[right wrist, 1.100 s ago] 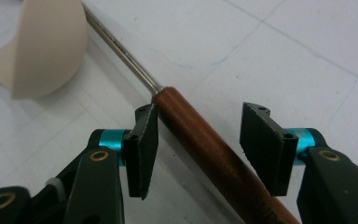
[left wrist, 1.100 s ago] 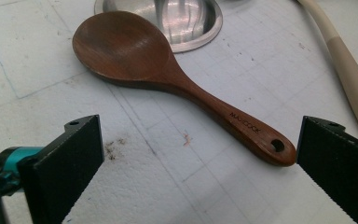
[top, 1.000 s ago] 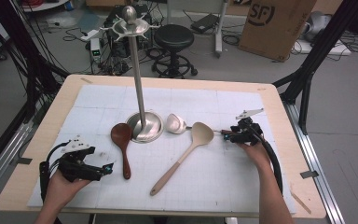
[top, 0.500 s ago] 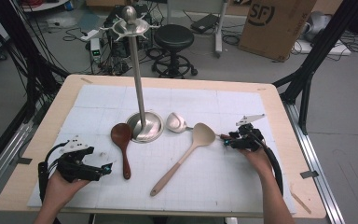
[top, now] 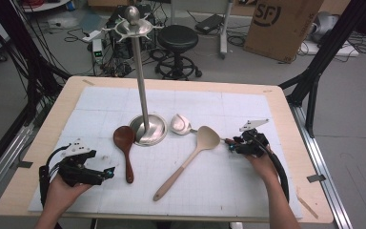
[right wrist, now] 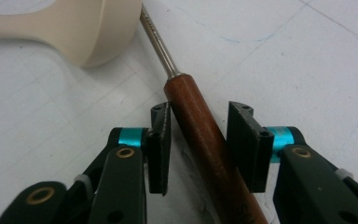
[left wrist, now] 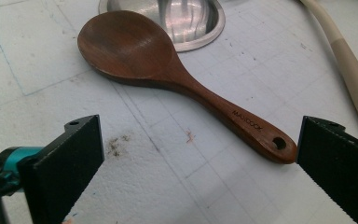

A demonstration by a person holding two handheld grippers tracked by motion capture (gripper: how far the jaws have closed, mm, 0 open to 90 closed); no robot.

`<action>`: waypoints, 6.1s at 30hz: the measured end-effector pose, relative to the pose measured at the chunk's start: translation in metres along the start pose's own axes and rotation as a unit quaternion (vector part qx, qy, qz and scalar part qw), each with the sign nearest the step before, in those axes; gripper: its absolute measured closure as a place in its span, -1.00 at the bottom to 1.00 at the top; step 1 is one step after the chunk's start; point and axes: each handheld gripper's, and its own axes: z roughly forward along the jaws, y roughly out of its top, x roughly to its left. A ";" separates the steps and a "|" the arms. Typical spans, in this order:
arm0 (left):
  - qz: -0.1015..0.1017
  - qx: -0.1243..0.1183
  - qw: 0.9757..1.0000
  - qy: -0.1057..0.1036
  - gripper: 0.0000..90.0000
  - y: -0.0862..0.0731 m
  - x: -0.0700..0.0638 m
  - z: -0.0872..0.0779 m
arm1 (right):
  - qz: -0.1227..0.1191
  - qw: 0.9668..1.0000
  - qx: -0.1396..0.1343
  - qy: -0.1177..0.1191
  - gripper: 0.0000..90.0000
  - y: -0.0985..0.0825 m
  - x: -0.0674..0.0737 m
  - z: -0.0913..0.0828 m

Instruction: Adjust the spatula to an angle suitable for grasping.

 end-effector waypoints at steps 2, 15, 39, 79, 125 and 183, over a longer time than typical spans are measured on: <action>0.000 0.000 1.000 0.000 -0.96 0.000 0.000 0.000 | 0.010 1.000 -0.001 0.008 0.49 -0.002 -0.001 -0.003; 0.002 0.001 1.000 0.000 -0.96 0.000 0.000 0.000 | 0.043 0.999 -0.002 0.013 0.62 -0.016 0.003 -0.015; 0.003 0.002 1.000 -0.003 -0.96 0.002 -0.001 0.003 | 0.026 1.000 0.004 0.001 0.62 -0.013 0.011 -0.011; 0.003 0.000 1.000 -0.002 -0.96 0.001 0.000 0.000 | 0.040 0.999 0.007 0.009 0.83 -0.015 0.020 -0.015; 0.004 0.002 1.000 -0.001 -0.96 0.001 0.000 0.000 | 0.029 1.000 0.005 -0.011 0.87 0.004 0.023 -0.002; 0.002 0.000 1.000 -0.001 -0.96 0.000 0.001 0.000 | -0.105 0.984 -0.041 0.140 0.87 0.067 0.117 0.005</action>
